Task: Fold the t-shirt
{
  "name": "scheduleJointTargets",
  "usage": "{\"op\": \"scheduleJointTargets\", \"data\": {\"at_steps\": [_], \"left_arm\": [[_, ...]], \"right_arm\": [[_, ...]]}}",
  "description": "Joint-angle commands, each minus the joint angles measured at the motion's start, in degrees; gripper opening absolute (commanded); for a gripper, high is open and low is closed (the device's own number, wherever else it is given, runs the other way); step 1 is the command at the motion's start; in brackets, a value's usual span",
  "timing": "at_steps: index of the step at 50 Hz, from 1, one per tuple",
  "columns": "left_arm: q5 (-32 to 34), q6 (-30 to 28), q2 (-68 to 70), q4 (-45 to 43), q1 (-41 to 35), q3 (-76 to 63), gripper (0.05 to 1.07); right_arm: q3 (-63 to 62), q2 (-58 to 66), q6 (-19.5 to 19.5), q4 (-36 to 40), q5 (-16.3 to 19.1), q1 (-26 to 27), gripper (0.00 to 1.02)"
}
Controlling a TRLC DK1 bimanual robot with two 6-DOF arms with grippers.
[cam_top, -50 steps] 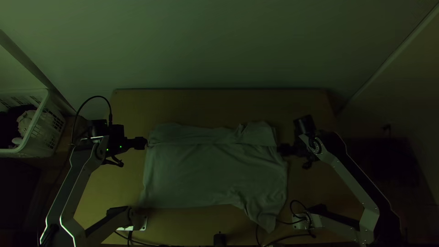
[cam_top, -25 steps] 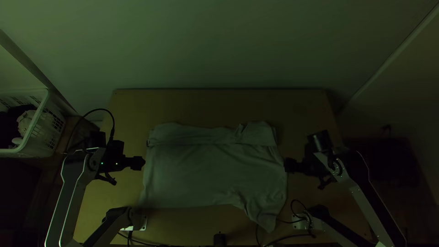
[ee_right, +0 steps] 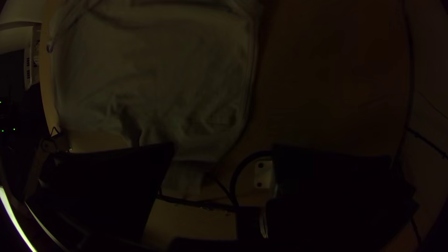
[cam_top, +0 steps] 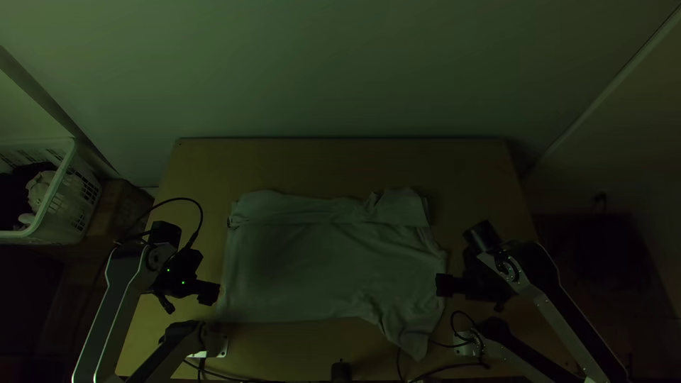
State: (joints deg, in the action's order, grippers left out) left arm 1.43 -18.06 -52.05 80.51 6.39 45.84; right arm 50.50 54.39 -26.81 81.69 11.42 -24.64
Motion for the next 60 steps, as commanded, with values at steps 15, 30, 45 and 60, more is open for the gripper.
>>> {"op": "scheduleJointTargets", "data": {"at_steps": [15, 30, 45, 60], "left_arm": [[-2.5, -1.0, -3.7, 4.0, -3.2, -4.3, 1.02], [-2.4, 1.3, -12.9, 4.5, -6.9, -4.3, 1.02], [-2.5, 2.1, -21.2, 4.2, -8.9, -4.0, 1.02], [-3.3, 2.2, -29.5, 1.9, -10.5, -3.0, 1.02]], "right_arm": [[-5.2, 2.1, -1.0, 0.8, 1.1, -0.8, 0.92], [-5.8, 5.4, -0.9, 0.6, 1.4, -0.6, 0.92], [-7.5, 11.2, 0.9, -0.4, 2.6, 1.0, 0.93], [-7.6, 20.3, 5.9, -0.4, 5.6, 4.3, 0.93]]}}
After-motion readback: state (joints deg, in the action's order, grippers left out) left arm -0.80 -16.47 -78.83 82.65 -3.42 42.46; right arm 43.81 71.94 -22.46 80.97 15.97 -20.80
